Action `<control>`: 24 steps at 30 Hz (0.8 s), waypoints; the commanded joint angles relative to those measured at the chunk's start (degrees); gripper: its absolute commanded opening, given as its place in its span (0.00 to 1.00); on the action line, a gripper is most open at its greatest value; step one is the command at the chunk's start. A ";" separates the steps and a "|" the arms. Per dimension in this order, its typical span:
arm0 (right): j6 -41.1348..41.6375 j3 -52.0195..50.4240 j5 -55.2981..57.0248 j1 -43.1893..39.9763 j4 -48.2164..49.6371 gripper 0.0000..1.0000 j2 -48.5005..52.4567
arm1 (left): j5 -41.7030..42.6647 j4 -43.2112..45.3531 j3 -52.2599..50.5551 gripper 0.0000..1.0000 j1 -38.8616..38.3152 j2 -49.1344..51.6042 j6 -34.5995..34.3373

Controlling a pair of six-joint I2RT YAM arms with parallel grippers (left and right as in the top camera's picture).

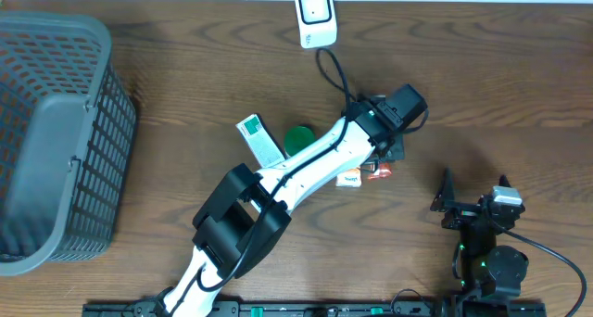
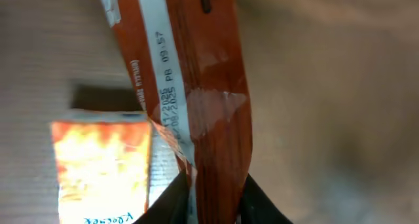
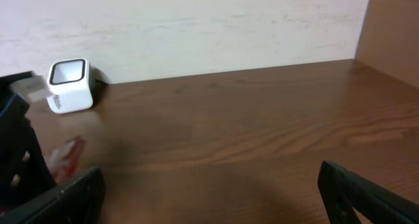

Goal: Scan the item barcode
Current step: 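Lower the snack bar right of the tissue pack and open left gripper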

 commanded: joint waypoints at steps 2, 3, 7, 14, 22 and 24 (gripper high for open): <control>-0.50 -0.22 -0.26 -0.31 -0.09 0.99 -0.31 | -5.95 -0.15 -0.98 0.33 0.15 0.85 -21.75; -0.50 -0.22 -0.26 -0.31 -0.09 0.99 -0.31 | -5.95 0.04 -0.98 0.34 0.11 0.85 -23.30; -0.50 -0.22 -0.26 -0.31 -0.09 0.99 -0.31 | -5.95 2.27 -0.98 0.39 -0.02 0.85 -24.79; -0.50 -0.22 -0.26 -0.31 -0.09 0.99 -0.31 | -5.95 4.76 -0.98 0.69 0.02 0.85 -19.37; -0.50 -0.22 -0.26 -0.31 -0.09 0.99 -0.31 | -5.75 8.79 -0.96 0.71 0.57 0.85 -4.26; -0.50 -0.22 -0.26 -0.31 -0.09 0.99 -0.31 | -4.11 9.11 -0.96 0.71 0.57 0.85 -0.79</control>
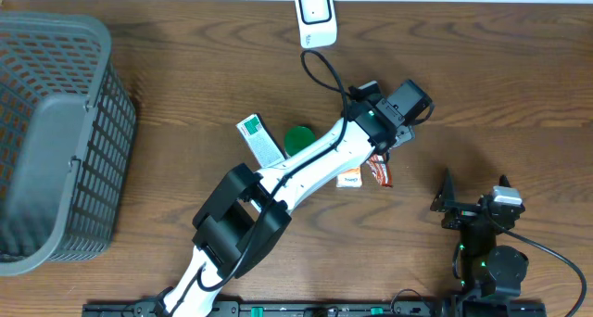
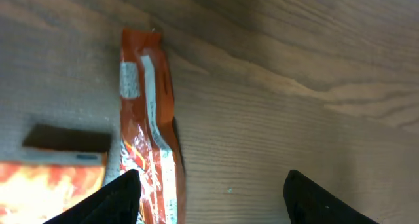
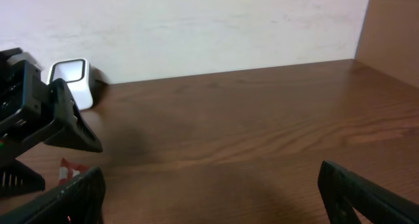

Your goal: Scan the item barcode

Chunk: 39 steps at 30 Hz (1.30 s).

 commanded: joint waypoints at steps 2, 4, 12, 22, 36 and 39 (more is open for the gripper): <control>-0.50 -0.22 -0.26 -0.31 -0.09 0.99 -0.31 | 3.28 0.96 -0.74 0.64 0.42 0.87 11.80; -0.50 -0.22 -0.26 -0.31 -0.09 0.99 -0.31 | 5.97 1.66 -0.74 0.49 0.42 0.98 13.25; -0.50 -0.22 -0.26 -0.31 -0.09 0.99 -0.31 | 7.37 2.19 -0.74 0.23 0.61 1.11 13.25; -0.50 -0.22 -0.26 -0.31 -0.09 0.99 -0.31 | 2.27 -0.37 -0.50 0.13 2.43 -0.55 28.87; -0.50 -0.22 -0.26 -0.31 -0.09 0.99 -0.31 | -9.92 0.46 1.05 0.56 15.54 -31.80 40.24; -0.50 -0.22 -0.26 -0.31 -0.09 0.99 -0.31 | -9.94 0.20 1.05 0.65 19.91 -38.95 40.30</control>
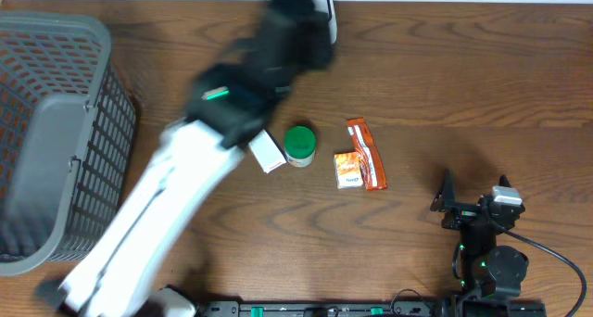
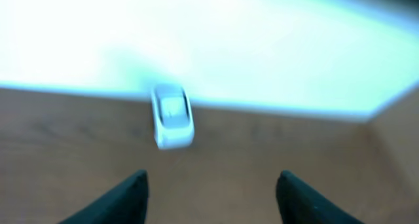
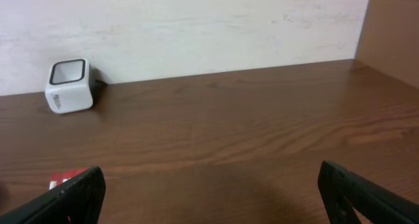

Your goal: Scan the item barcode

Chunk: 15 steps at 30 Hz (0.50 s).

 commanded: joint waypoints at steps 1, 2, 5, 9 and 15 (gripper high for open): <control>-0.50 -0.22 -0.26 -0.31 -0.11 0.99 -0.31 | -1.75 -0.98 0.48 0.67 5.70 -8.28 2.47; -0.50 -0.22 -0.26 -0.31 -0.11 0.99 -0.31 | -1.73 -1.20 0.48 0.70 7.45 -10.49 3.65; -0.50 -0.22 -0.26 -0.31 -0.11 0.99 -0.31 | -1.70 -1.84 0.48 0.75 11.19 -14.69 5.92; -0.50 -0.20 -0.26 -0.31 0.09 0.99 -0.31 | -1.79 -2.45 0.48 0.76 15.06 -19.04 8.90; 4.00 -0.20 -0.37 -0.28 5.07 0.99 -0.31 | -1.86 -2.64 0.48 0.76 19.47 -23.06 14.73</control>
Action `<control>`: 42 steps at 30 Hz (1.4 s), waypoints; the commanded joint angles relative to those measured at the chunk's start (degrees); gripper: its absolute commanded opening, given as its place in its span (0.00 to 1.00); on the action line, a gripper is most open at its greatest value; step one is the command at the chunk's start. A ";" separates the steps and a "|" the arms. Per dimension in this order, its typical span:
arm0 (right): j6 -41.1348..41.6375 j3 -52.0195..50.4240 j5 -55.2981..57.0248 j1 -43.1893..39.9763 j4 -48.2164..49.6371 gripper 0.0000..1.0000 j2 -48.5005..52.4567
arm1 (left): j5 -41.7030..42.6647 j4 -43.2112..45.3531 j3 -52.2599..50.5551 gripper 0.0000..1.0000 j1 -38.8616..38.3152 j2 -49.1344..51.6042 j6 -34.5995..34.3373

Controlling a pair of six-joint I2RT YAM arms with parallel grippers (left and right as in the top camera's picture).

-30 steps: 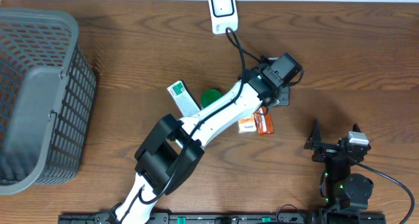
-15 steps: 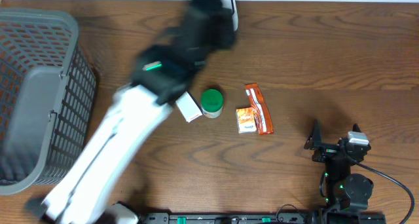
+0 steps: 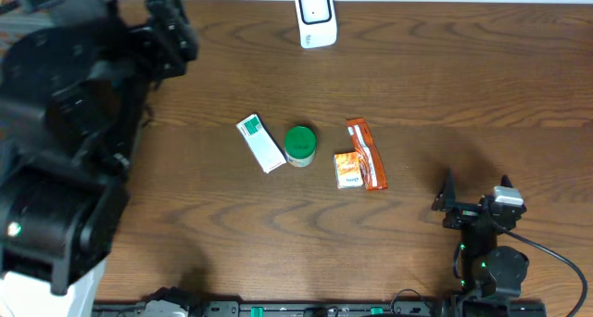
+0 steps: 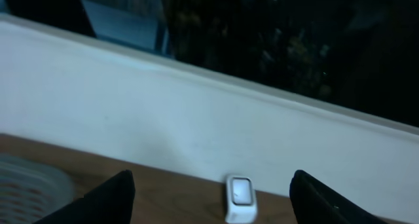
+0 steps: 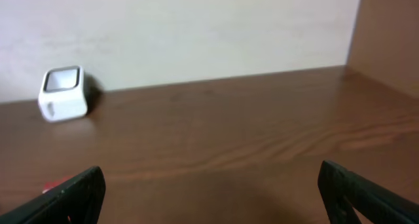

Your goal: Scan the item barcode

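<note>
The white barcode scanner stands at the table's far edge; it also shows as scanner and scanner. Mid-table lie a white-green box, a green round lid, a small orange packet and an orange-red wrapper. My left gripper is open and empty, raised high, looking at the back wall with the scanner between its fingers. My right gripper is open and empty, low at the near right.
My left arm fills the left side of the overhead view and covers the basket there; a bit of grey basket shows in the left wrist view. A wooden side wall stands at the right. The right arm's base sits at the front edge.
My left arm was blurred and reaching toward the scanner; now it is raised over the left side of the table, its gripper still open and empty. The items have not moved. The right wrist view shifted slightly.
My left gripper was shut on the orange-red wrapper beside the small orange packet. Then it stood open above the wrapper lying on the table. Then the arm was away from the items near the scanner, and now it is raised at the left, with the wrapper still beside the packet.
</note>
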 commanded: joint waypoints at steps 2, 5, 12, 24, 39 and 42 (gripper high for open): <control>6.12 -0.04 -8.92 -0.28 7.13 0.99 -0.31 | -0.63 -0.50 -0.07 0.76 3.50 -2.64 7.50; 13.00 2.14 -14.64 -0.28 3.43 0.99 -0.09 | -2.14 -1.62 -0.07 0.76 5.60 -3.48 7.52; 18.18 16.09 -17.07 -0.22 -11.78 0.99 5.49 | -2.25 -5.09 -0.09 0.76 9.01 -3.74 7.52; 18.27 56.19 -20.35 4.17 -36.06 0.99 36.61 | -1.36 -4.90 -0.76 0.76 9.11 -8.59 6.82; 19.67 70.69 -42.07 15.39 -40.52 0.50 69.77 | -1.33 -4.81 -5.03 0.76 9.11 -17.92 6.80; 20.00 70.69 -41.97 15.54 -40.65 0.01 74.62 | -1.33 -4.33 -5.97 0.76 9.09 -17.92 5.42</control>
